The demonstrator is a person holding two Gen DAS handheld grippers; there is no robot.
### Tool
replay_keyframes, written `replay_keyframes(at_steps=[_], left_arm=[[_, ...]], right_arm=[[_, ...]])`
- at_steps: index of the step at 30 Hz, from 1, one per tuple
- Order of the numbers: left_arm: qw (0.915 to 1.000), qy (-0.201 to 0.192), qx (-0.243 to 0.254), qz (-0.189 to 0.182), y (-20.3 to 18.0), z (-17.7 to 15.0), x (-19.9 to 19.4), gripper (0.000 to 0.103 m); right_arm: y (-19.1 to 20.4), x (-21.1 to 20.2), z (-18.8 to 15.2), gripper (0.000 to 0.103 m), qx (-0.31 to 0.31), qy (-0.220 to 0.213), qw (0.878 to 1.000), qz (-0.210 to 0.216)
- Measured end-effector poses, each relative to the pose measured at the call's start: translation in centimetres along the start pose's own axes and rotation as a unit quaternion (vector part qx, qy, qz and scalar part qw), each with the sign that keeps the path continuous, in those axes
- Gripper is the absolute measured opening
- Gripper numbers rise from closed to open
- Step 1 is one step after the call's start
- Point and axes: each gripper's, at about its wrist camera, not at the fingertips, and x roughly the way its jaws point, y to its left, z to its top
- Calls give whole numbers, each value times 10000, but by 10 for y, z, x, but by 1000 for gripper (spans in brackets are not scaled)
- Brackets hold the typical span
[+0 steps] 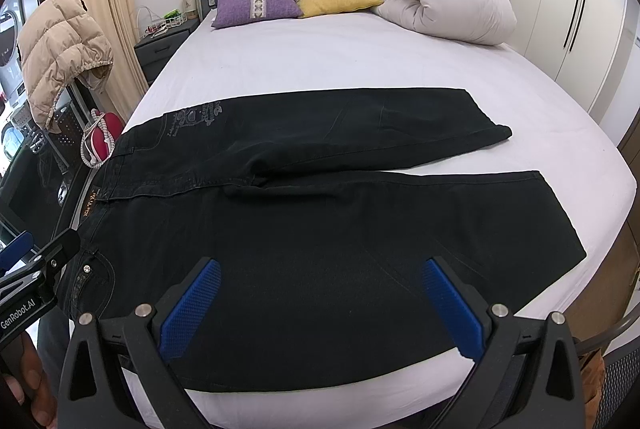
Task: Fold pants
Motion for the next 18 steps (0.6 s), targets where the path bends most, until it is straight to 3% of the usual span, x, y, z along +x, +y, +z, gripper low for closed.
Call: replay_keyframes(at_steps=[11,16,18], left_arm=[[9992,-234,331,38,-1,6,6,103],[9993,-284,113,-198,23,36,31,103],[9988,-419,233,-73,30,53,44,103]], right_arm=[[3,6,0,103,-93,44,9999,24],[3,21,13,103,-285,84,9995,42],[4,29,22,103,-376,110,9992,109]])
